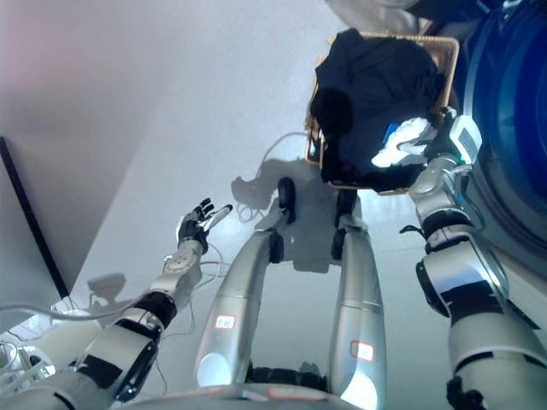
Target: Put the clothes in the basket into the washing machine.
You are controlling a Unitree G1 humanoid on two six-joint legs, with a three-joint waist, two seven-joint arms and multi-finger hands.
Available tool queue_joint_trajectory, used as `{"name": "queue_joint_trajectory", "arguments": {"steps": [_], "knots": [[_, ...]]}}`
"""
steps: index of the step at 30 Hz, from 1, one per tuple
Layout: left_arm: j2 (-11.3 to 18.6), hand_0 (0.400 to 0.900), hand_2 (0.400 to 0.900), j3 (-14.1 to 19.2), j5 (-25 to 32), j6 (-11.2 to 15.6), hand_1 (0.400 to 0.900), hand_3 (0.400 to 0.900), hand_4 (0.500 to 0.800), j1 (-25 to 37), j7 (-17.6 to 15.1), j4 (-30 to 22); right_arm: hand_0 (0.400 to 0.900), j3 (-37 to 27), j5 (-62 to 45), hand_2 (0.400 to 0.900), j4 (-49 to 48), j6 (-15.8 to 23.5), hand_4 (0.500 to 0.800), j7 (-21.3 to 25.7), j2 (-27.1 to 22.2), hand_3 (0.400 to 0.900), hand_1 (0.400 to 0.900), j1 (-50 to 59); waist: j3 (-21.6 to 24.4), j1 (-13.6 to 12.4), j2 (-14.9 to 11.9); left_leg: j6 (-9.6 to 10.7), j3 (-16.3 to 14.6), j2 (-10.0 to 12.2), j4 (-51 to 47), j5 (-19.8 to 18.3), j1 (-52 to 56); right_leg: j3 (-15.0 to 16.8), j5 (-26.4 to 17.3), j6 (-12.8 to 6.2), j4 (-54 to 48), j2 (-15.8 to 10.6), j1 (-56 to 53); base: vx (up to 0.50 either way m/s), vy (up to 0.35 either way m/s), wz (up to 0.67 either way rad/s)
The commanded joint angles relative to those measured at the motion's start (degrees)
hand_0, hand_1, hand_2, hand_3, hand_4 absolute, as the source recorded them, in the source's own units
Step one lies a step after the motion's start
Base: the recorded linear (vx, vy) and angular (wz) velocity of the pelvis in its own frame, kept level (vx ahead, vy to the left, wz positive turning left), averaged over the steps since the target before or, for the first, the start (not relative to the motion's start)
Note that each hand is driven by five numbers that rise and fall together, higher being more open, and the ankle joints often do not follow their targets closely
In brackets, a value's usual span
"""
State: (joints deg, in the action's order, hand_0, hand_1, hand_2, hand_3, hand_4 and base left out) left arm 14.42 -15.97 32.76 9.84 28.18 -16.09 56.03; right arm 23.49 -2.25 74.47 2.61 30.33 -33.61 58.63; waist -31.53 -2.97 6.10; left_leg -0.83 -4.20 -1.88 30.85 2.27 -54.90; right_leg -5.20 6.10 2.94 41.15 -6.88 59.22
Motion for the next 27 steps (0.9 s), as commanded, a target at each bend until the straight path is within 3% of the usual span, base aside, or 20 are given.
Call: {"name": "queue_joint_trajectory", "arguments": {"steps": [1,8,9,11,23,27], "knots": [[2.10,0.900,0.900,-0.59,2.38,1.93,0.900,0.900,0.800,-3.18,-2.57,-1.94,0.900,2.42,-0.71,0.900,0.68,0.82,0.800,2.77,-5.60,0.900,0.900,0.01,1.73,-0.78,2.13,0.86,-0.64,-0.90,8.82,-9.50,-4.64,3.94,3.58,-4.46,5.71,0.93,4.95,-0.03,0.008,0.06],[0.69,0.900,0.900,-1.19,1.92,1.83,0.900,0.900,0.800,-4.18,-3.15,-1.48,0.900,3.99,1.18,0.900,1.92,-0.24,0.800,2.44,-3.13,0.900,0.900,-0.24,1.73,-1.00,1.65,0.57,-0.72,-1.08,11.75,-9.95,-8.28,4.23,3.88,-4.29,8.48,0.98,8.86,0.00,0.001,0.01],[0.61,0.900,0.900,-1.11,1.83,1.87,0.900,0.900,0.800,-4.21,-3.29,-1.38,0.767,4.02,1.33,0.767,1.85,-0.30,0.720,2.53,-3.03,0.767,0.767,-0.31,1.73,-1.00,1.60,0.59,-0.67,-1.08,11.66,-9.91,-8.29,4.27,3.83,-4.31,8.40,0.97,8.88,0.00,0.000,0.00],[0.34,0.900,0.900,-0.99,1.52,1.90,0.900,0.900,0.800,-4.35,-3.63,-0.95,0.400,3.78,1.80,0.400,1.48,-0.23,0.500,3.32,-2.29,0.400,0.400,-0.84,1.73,-0.91,1.40,0.62,-0.54,-1.18,11.36,-9.73,-8.18,4.32,3.67,-4.28,8.21,0.99,8.77,0.00,0.000,0.00],[0.00,0.900,0.900,0.56,0.73,1.66,0.900,0.900,0.800,-3.98,-5.49,3.13,0.400,-1.20,-1.61,0.400,-1.44,0.85,0.500,8.53,0.27,0.400,0.400,-3.96,1.74,0.36,-0.46,0.81,-0.50,-1.04,8.83,-9.28,-3.89,4.54,2.69,-4.63,5.82,1.29,4.69,-0.02,0.016,-0.06],[0.16,0.900,0.900,2.36,1.08,1.16,0.900,0.900,0.800,-4.54,-6.19,4.50,0.400,-5.51,-6.92,0.400,-9.55,3.87,0.500,10.24,0.57,0.400,0.400,-6.42,1.83,1.87,-2.00,0.92,-0.80,-0.65,7.25,-9.40,-1.65,4.81,2.28,-4.83,3.96,1.97,2.48,0.00,0.040,-0.19]]}}
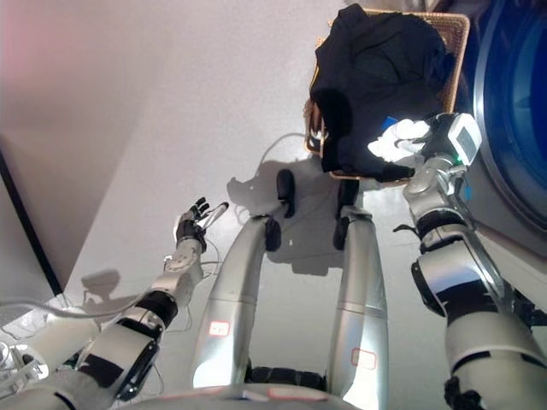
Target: Put the clothes in the basket into the washing machine.
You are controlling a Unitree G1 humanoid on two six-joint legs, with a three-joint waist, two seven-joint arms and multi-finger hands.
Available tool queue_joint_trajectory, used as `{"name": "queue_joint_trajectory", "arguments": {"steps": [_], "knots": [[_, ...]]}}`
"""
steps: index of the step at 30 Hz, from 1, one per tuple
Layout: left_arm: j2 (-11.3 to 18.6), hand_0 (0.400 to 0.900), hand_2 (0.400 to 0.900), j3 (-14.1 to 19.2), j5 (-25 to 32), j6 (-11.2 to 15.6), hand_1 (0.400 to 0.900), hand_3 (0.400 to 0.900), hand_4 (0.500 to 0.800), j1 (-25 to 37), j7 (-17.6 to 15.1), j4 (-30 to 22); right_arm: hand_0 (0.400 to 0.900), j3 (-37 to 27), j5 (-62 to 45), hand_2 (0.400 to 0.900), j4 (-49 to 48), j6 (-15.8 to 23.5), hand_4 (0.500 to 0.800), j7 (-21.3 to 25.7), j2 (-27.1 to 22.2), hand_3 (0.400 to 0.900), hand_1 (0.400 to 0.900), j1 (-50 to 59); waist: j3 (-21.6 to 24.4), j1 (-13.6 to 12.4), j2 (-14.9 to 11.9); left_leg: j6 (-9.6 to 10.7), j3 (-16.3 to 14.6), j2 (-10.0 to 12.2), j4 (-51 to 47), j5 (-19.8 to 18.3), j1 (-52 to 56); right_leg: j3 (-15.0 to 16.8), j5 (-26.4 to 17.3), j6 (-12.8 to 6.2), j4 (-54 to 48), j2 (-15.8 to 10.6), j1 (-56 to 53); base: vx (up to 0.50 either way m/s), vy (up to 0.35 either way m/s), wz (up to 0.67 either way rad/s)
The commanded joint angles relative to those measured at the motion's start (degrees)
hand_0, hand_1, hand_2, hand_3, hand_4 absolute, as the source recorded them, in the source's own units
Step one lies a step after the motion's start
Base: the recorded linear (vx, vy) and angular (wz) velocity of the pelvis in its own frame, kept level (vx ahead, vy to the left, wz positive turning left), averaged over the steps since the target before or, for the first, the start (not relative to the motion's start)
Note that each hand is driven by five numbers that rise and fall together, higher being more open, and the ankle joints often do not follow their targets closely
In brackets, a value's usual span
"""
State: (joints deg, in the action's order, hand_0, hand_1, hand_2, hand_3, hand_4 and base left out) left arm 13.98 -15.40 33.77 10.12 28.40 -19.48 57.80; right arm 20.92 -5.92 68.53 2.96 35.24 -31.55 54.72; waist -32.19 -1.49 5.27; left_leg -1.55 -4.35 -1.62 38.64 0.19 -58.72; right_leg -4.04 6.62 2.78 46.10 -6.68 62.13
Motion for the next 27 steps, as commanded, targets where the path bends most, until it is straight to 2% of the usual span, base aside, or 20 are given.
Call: {"name": "queue_joint_trajectory", "arguments": {"steps": [1,2,3,4,6,7,9,10,12,14,15,17,19,24,27], "knots": [[0.65,0.900,0.900,2.74,0.51,0.70,0.900,0.900,0.800,-5.13,-2.87,3.05,0.400,-5.17,-6.64,0.400,-7.85,5.41,0.500,5.01,-1.57,0.400,0.400,-3.78,2.50,0.93,-1.73,1.68,-0.67,-0.83,-1.22,-7.30,3.00,3.78,1.58,-4.67,-1.68,2.03,-1.28,0.00,0.016,-0.12],[0.62,0.900,0.900,3.39,0.84,0.70,0.900,0.900,0.800,-5.30,-3.04,3.13,0.400,-6.08,-7.46,0.400,-10.26,6.04,0.500,5.19,-1.29,0.400,0.400,-5.21,2.64,1.31,-2.08,1.70,-0.78,-0.75,-1.48,-7.37,3.18,3.90,1.49,-4.69,-2.19,2.21,-1.52,0.01,0.026,-0.22],[0.65,0.900,0.900,4.79,1.53,0.20,0.900,0.900,0.800,-5.93,-3.00,3.73,0.400,-9.03,-10.98,0.400,-15.87,8.31,0.500,4.98,-1.20,0.400,0.400,-7.46,2.78,2.17,-2.77,1.73,-0.83,-0.48,-2.39,-7.40,4.08,4.00,1.33,-4.73,-3.43,2.54,-2.61,0.01,0.016,-0.14],[0.68,0.900,0.900,4.73,1.53,0.20,0.900,0.900,0.800,-5.99,-2.99,3.72,0.400,-9.14,-10.94,0.400,-16.07,8.23,0.500,5.02,-1.17,0.400,0.400,-7.68,2.90,2.10,-2.83,1.73,-0.86,-0.48,-2.46,-7.36,4.06,4.03,1.30,-4.73,-3.48,2.55,-2.57,0.02,0.015,-0.16],[0.24,0.900,0.900,6.87,2.55,-0.49,0.900,0.900,0.800,-6.62,-3.31,4.52,0.400,-14.81,-16.52,0.400,-24.20,12.39,0.500,5.41,0.06,0.400,0.400,-12.74,2.96,3.41,-3.76,1.77,-0.78,-0.18,-3.44,-7.53,5.42,4.23,1.20,-4.77,-4.82,3.03,-3.91,0.02,0.009,-0.15],[0.29,0.900,0.900,6.76,2.55,-0.51,0.900,0.900,0.800,-6.72,-3.32,4.49,0.400,-14.98,-16.47,0.400,-24.47,12.32,0.500,5.44,0.12,0.400,0.400,-13.07,3.12,3.29,-3.84,1.77,-0.82,-0.19,-3.50,-7.50,5.39,4.28,1.18,-4.77,-4.83,3.03,-3.84,0.02,0.000,-0.11],[0.09,0.900,0.900,8.22,3.18,-0.99,0.900,0.900,0.800,-7.17,-3.57,5.01,0.400,-21.02,-23.43,0.400,-28.85,16.88,0.500,5.81,1.53,0.400,0.400,-16.97,3.22,4.14,-4.10,1.73,-0.66,-0.10,-3.86,-7.76,6.36,4.29,1.28,-4.68,-5.50,3.23,-5.01,0.02,0.000,-0.08],[0.14,0.900,0.900,8.12,3.18,-0.99,0.900,0.900,0.800,-7.22,-3.57,5.00,0.400,-21.14,-23.47,0.400,-29.00,16.89,0.500,5.77,1.57,0.400,0.400,-17.21,3.37,4.04,-4.15,1.73,-0.68,-0.11,-3.87,-7.74,6.30,4.31,1.27,-4.68,-5.50,3.23,-4.93,0.03,-0.002,-0.05],[0.02,0.900,0.900,8.41,4.10,-1.39,0.900,0.900,0.800,-7.44,-3.43,5.37,0.400,-26.81,-36.28,0.400,-28.70,23.31,0.500,4.52,4.12,0.400,0.400,-17.17,3.40,4.22,-3.67,1.84,-0.41,-0.17,-4.16,-8.10,7.53,4.30,1.64,-4.65,-6.27,3.40,-6.50,0.04,-0.016,-0.02],[0.13,0.900,0.900,8.07,4.71,-1.86,0.900,0.900,0.800,-7.22,-3.16,6.07,0.400,-30.24,-47.90,0.400,-26.59,27.57,0.500,2.25,5.47,0.400,0.400,-13.90,3.82,4.00,-3.10,1.96,-0.44,-0.24,-4.48,-8.16,8.11,4.39,1.78,-4.61,-6.51,3.47,-6.90,0.03,-0.011,-0.01],[0.20,0.900,0.900,8.04,4.75,-1.86,0.900,0.900,0.800,-7.04,-3.12,6.13,0.400,-30.28,-48.74,0.400,-25.93,27.77,0.500,1.36,5.20,0.400,0.400,-13.64,3.83,3.94,-3.16,1.91,-0.49,-0.25,-4.41,-7.93,7.77,4.43,1.54,-4.58,-6.46,3.45,-6.56,0.00,0.000,0.00],[-0.04,0.900,0.900,7.38,5.79,-2.82,0.900,0.900,0.800,-7.20,-2.10,6.63,0.400,-31.74,-57.89,0.400,-22.49,28.73,0.500,-0.53,5.48,0.400,0.400,-8.03,4.61,3.30,-2.34,2.03,-0.75,-0.28,-4.76,-7.97,8.41,4.58,1.61,-4.58,-6.74,3.42,-7.03,0.02,-0.018,0.01],[-0.02,0.900,0.900,7.05,6.13,-2.96,0.900,0.900,0.800,-7.09,-1.55,6.68,0.400,-31.68,-61.73,0.400,-19.62,28.00,0.500,-3.02,3.87,0.400,0.400,-4.95,4.73,2.94,-1.99,2.06,-0.83,-0.41,-5.05,-7.91,8.65,4.80,1.57,-4.56,-6.87,3.42,-7.17,0.02,-0.016,0.01],[0.10,0.900,0.900,5.07,6.40,-3.28,0.900,0.900,0.800,-8.04,0.33,6.41,0.400,-31.86,-67.80,0.400,-7.30,24.98,0.500,-3.97,-4.20,0.400,0.400,6.24,6.21,0.86,0.30,2.23,-1.55,-0.72,-6.34,-7.46,10.01,5.29,1.79,-4.72,-6.58,2.88,-7.56,0.03,-0.017,0.01],[-0.26,0.900,0.900,4.56,6.24,-3.21,0.900,0.900,0.800,-8.44,0.60,6.06,0.400,-31.67,-67.79,0.400,-5.20,24.44,0.500,-3.70,-7.81,0.400,0.400,8.83,6.71,0.28,1.20,2.27,-1.92,-0.88,-7.12,-7.16,10.42,5.39,2.01,-4.77,-6.47,2.60,-7.51,0.06,-0.041,0.04]]}}
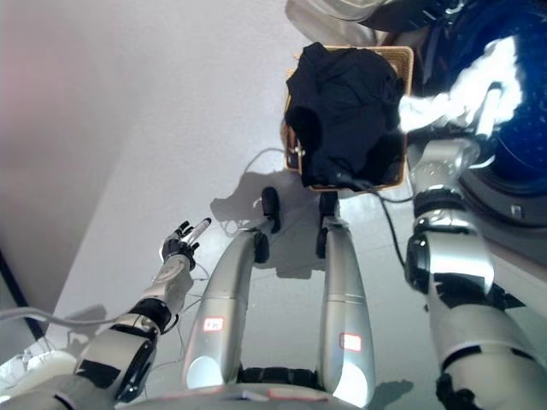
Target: Put the clothes in the basket into the washing machine.
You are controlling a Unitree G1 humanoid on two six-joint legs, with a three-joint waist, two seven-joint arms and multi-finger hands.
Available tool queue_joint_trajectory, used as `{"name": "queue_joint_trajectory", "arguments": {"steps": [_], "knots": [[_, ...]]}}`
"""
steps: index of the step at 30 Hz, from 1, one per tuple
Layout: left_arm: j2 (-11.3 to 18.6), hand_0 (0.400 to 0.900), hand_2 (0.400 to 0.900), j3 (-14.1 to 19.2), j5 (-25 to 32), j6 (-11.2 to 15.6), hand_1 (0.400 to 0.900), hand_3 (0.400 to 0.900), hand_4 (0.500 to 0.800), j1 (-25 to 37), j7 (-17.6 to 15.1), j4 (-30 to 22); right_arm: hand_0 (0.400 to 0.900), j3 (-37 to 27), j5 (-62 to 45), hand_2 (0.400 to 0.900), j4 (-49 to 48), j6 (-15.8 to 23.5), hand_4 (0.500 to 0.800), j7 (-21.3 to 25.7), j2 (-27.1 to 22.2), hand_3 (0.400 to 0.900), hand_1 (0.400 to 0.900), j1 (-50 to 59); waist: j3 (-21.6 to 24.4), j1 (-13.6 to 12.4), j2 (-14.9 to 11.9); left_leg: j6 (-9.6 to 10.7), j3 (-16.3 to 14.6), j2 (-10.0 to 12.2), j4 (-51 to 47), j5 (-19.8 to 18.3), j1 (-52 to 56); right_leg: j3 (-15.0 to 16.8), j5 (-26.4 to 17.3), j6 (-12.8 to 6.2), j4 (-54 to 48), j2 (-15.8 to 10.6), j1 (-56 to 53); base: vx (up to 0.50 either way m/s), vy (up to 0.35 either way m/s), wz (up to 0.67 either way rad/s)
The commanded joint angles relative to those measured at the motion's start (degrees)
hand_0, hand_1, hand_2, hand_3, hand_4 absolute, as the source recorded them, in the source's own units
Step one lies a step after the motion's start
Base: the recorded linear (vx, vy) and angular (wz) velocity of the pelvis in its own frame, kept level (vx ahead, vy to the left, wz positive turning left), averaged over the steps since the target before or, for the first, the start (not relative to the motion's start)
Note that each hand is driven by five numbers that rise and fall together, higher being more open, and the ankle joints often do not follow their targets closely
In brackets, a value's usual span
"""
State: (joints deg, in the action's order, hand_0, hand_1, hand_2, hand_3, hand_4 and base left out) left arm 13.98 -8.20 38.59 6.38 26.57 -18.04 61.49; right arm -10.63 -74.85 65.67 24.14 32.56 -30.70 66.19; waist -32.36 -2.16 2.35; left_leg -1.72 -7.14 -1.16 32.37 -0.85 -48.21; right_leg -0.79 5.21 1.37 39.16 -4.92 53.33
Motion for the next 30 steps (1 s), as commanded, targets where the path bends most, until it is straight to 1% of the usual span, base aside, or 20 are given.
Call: {"name": "queue_joint_trajectory", "arguments": {"steps": [1,3,5,6,7,8,11,13,14,15,19,24,26,30], "knots": [[-0.35,0.900,0.900,-2.78,1.28,0.61,0.900,0.900,0.800,-7.01,-0.59,2.27,0.400,0.06,1.83,0.400,-1.86,3.15,0.500,-0.54,-10.21,0.400,0.400,-2.18,7.24,0.79,4.48,2.44,0.76,-1.39,-1.24,-6.01,0.11,2.22,3.53,-3.39,0.51,0.73,1.31,0.05,-0.027,0.05],[-0.62,0.900,0.900,-3.33,1.09,0.68,0.900,0.900,0.800,-7.79,-0.38,2.02,0.400,0.54,3.45,0.400,0.09,2.21,0.500,0.49,-13.63,0.400,0.400,-1.36,7.75,0.37,5.12,2.50,0.67,-1.56,-1.76,-5.81,0.37,2.14,3.79,-3.48,0.71,0.34,1.36,0.07,-0.051,0.09],[-0.92,0.900,0.900,-3.78,0.74,0.53,0.900,0.900,0.800,-8.60,-0.30,2.17,0.400,1.52,6.79,0.400,2.63,0.68,0.500,3.19,-17.34,0.400,0.400,-0.81,8.26,0.07,5.70,2.57,0.55,-1.70,-2.25,-5.62,0.68,2.03,4.07,-3.48,1.09,0.02,1.41,0.08,-0.069,0.10],[-1.17,0.900,0.900,-4.04,0.56,0.48,0.900,0.900,0.800,-8.67,-0.45,2.33,0.400,2.25,8.32,0.400,3.38,0.19,0.500,4.55,-18.18,0.400,0.400,-0.52,8.39,-0.02,5.92,2.61,0.55,-1.81,-2.46,-5.50,0.73,2.07,4.14,-3.47,1.29,-0.04,1.56,0.07,-0.066,0.05],[-1.62,0.900,0.900,-4.01,0.45,0.50,0.900,0.900,0.800,-8.70,-0.63,2.37,0.400,2.21,9.25,0.400,3.82,-0.07,0.500,5.76,-18.59,0.400,0.400,-0.70,8.45,0.13,6.12,2.64,0.46,-1.82,-2.74,-5.40,0.75,2.04,4.20,-3.48,1.37,-0.10,1.70,0.04,-0.033,0.03],[-1.70,0.900,0.900,-4.08,0.41,0.51,0.900,0.900,0.800,-8.72,-0.68,2.36,0.400,2.17,9.49,0.400,3.68,-0.14,0.500,6.03,-18.63,0.400,0.400,-0.75,8.54,0.11,6.15,2.65,0.46,-1.89,-2.86,-5.33,0.76,2.04,4.22,-3.48,1.38,-0.16,1.75,0.04,-0.046,0.02],[-2.40,0.900,0.900,-4.71,0.19,0.46,0.900,0.900,0.800,-9.01,-1.44,2.23,0.400,2.09,11.57,0.400,4.24,-0.03,0.500,9.52,-18.86,0.400,0.400,-0.80,8.74,0.32,6.66,2.73,0.13,-1.90,-3.51,-5.10,0.82,2.09,4.14,-3.44,1.23,-0.31,1.86,0.04,-0.068,0.02],[-2.68,0.900,0.900,-4.97,0.13,0.50,0.900,0.900,0.800,-9.13,-1.56,2.02,0.400,2.18,12.19,0.400,3.36,0.04,0.500,10.10,-18.47,0.400,0.400,-0.79,8.79,0.42,6.83,2.69,0.10,-1.94,-3.44,-5.07,0.72,2.22,4.20,-3.44,1.50,-0.38,2.09,0.01,-0.024,0.01],[-2.84,0.900,0.900,-5.15,-0.01,0.56,0.900,0.900,0.800,-9.26,-1.60,1.73,0.859,2.40,12.52,0.859,2.73,0.10,0.775,9.89,-18.21,0.859,0.859,-0.90,8.81,0.49,7.02,2.70,0.03,-1.95,-3.38,-5.02,0.70,2.33,4.23,-3.41,1.74,-0.41,2.20,0.02,-0.040,0.00],[-2.98,0.900,0.900,-5.46,-0.05,0.70,0.900,0.900,0.800,-9.62,-1.47,1.28,0.900,2.68,12.50,0.900,1.62,0.40,0.800,9.21,-18.00,0.900,0.900,-0.86,8.77,0.54,7.34,2.74,-0.10,-1.97,-3.52,-4.98,0.74,2.45,4.22,-3.40,1.94,-0.45,2.40,0.02,-0.048,-0.01],[-2.88,0.900,0.900,-5.57,0.14,0.94,0.900,0.900,0.800,-9.92,-1.43,0.92,0.900,3.39,12.60,0.900,0.41,1.18,0.800,8.30,-17.52,0.900,0.900,-0.51,8.82,0.47,7.88,2.85,-0.31,-2.08,-3.37,-4.82,0.71,2.68,4.29,-3.38,2.62,-0.52,2.73,0.00,-0.009,0.00],[-2.87,0.900,0.900,-5.54,0.14,0.95,0.900,0.900,0.800,-9.91,-1.42,0.95,0.900,3.38,12.62,0.900,0.36,1.21,0.800,8.33,-17.46,0.900,0.900,-0.53,8.82,0.50,7.83,2.85,-0.34,-2.09,-3.33,-4.84,0.68,2.71,4.32,-3.38,2.70,-0.53,2.78,0.00,0.000,0.00],[-3.20,0.900,0.900,-5.81,0.03,0.89,0.900,0.900,0.800,-10.10,-1.49,1.49,0.900,3.21,12.51,0.900,-0.10,2.42,0.800,8.40,-16.40,0.900,0.900,-0.17,9.18,0.49,7.93,2.93,-0.30,-2.12,-3.53,-4.60,0.91,2.56,4.34,-3.26,2.76,-0.47,2.57,-0.01,-0.037,-0.01],[-3.33,0.900,0.900,-5.36,0.22,0.79,0.900,0.900,0.800,-10.03,-1.57,2.41,0.900,3.27,12.37,0.900,-1.18,3.23,0.800,7.30,-13.76,0.900,0.900,-1.89,9.13,0.81,7.51,2.87,0.05,-2.13,-3.66,-4.45,1.38,2.22,4.13,-3.18,2.15,-0.21,1.71,-0.02,0.003,0.00]]}}
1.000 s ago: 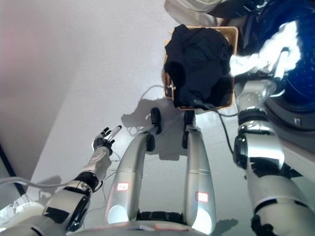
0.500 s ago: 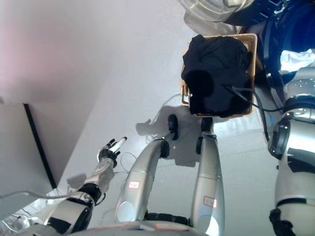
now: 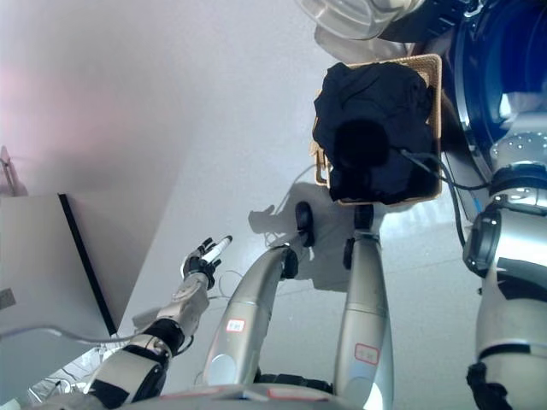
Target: Put the clothes in the basket into the washing machine.
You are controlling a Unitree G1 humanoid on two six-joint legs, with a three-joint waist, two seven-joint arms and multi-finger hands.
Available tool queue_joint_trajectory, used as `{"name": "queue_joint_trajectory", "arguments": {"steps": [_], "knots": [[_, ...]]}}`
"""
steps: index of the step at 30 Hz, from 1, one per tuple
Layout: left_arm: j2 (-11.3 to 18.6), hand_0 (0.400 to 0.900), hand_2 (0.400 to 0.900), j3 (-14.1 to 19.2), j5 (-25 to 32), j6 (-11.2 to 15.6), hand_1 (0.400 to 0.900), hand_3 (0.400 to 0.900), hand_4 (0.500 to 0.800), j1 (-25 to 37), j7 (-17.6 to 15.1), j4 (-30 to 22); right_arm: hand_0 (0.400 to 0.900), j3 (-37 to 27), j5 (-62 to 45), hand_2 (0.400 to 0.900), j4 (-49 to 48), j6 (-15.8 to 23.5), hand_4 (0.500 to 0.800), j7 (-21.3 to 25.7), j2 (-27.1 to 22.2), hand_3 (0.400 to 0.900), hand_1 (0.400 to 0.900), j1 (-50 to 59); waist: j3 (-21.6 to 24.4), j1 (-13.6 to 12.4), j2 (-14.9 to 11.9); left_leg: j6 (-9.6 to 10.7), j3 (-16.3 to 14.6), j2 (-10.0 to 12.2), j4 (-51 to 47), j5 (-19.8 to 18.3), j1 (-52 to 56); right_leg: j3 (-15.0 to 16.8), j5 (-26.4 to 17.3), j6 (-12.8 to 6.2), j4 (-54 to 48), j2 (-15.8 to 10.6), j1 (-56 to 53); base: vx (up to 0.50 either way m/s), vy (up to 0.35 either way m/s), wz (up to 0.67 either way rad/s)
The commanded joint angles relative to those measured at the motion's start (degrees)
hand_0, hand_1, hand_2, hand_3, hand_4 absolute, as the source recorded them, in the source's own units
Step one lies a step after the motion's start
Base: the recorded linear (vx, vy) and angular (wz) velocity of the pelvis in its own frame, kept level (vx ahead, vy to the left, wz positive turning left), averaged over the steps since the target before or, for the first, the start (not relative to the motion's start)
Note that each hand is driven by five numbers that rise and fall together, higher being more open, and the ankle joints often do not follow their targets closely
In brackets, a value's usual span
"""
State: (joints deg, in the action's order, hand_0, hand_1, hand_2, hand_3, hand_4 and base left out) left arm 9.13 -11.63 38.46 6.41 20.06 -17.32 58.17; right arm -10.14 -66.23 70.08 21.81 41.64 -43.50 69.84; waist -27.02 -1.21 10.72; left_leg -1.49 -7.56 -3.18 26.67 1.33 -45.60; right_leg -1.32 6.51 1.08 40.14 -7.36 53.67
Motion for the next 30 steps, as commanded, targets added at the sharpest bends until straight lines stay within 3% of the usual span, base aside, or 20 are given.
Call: {"name": "queue_joint_trajectory", "arguments": {"steps": [1,10,13,16,20,25,30], "knots": [[1.48,0.900,0.900,-1.53,0.35,0.57,0.900,0.900,0.800,-3.16,-2.42,6.44,0.900,2.86,3.75,0.900,-6.78,6.04,0.800,-2.44,0.83,0.900,0.900,-6.81,3.62,0.13,-1.15,2.57,0.53,-0.04,2.03,-6.64,-1.19,2.57,2.62,-2.86,0.84,2.38,1.16,-0.05,0.014,-0.03],[0.60,0.900,0.900,3.29,-0.09,-0.71,0.900,0.900,0.800,-2.36,-3.31,9.75,0.900,4.64,11.03,0.900,-27.57,8.94,0.800,-4.65,22.06,0.900,0.900,-28.22,1.91,3.10,-4.27,2.05,0.98,0.55,1.75,-7.27,2.27,1.76,1.33,-2.89,-1.96,3.42,-3.45,-0.02,0.051,-0.10],[0.18,0.900,0.900,5.10,-0.77,-1.59,0.900,0.900,0.800,-3.03,-3.16,10.48,0.900,6.64,13.58,0.900,-33.44,7.46,0.800,-6.80,28.75,0.900,0.900,-38.67,1.62,4.10,-5.78,1.84,1.32,0.69,0.76,-7.67,5.85,1.43,0.77,-3.15,-4.17,3.60,-7.54,0.01,0.094,-0.12],[-0.27,0.900,0.900,6.18,-1.88,-1.83,0.900,0.900,0.800,-4.59,-2.59,10.47,0.900,8.28,15.01,0.900,-33.40,4.82,0.800,-9.99,32.34,0.900,0.900,-46.43,1.79,4.42,-7.16,1.75,1.75,0.70,-1.31,-7.85,10.89,0.67,0.01,-3.69,-7.54,3.66,-13.47,0.03,0.106,-0.08],[0.97,0.900,0.900,6.96,-5.27,-1.83,0.900,0.900,0.800,-6.19,0.16,11.51,0.900,11.14,23.35,0.900,-22.85,-3.15,0.800,-14.48,29.80,0.900,0.900,-50.98,3.26,3.66,-8.62,1.72,2.48,0.49,-5.43,-7.42,18.90,-0.49,-1.44,-4.61,-12.98,3.58,-22.30,0.05,0.111,-0.02],[3.38,0.900,0.900,7.83,-12.11,-2.15,0.900,0.900,0.800,-7.38,4.07,13.99,0.900,19.44,48.83,0.900,-5.14,-14.61,0.800,-17.84,25.65,0.900,0.900,-54.72,6.57,1.72,-10.48,1.89,4.54,0.20,-13.04,-6.09,29.96,-2.88,-2.86,-5.53,-21.53,3.97,-34.59,0.05,0.060,0.12],[4.13,0.900,0.900,8.68,-17.50,-2.89,0.900,0.900,0.800,-9.26,5.25,17.42,0.900,20.34,58.06,0.900,5.07,-19.42,0.800,-21.17,26.87,0.900,0.900,-58.47,12.28,0.81,-11.73,2.14,5.87,0.20,-22.97,-3.50,39.11,-4.32,-4.85,-6.12,-31.69,4.95,-44.13,0.09,0.034,0.11]]}}
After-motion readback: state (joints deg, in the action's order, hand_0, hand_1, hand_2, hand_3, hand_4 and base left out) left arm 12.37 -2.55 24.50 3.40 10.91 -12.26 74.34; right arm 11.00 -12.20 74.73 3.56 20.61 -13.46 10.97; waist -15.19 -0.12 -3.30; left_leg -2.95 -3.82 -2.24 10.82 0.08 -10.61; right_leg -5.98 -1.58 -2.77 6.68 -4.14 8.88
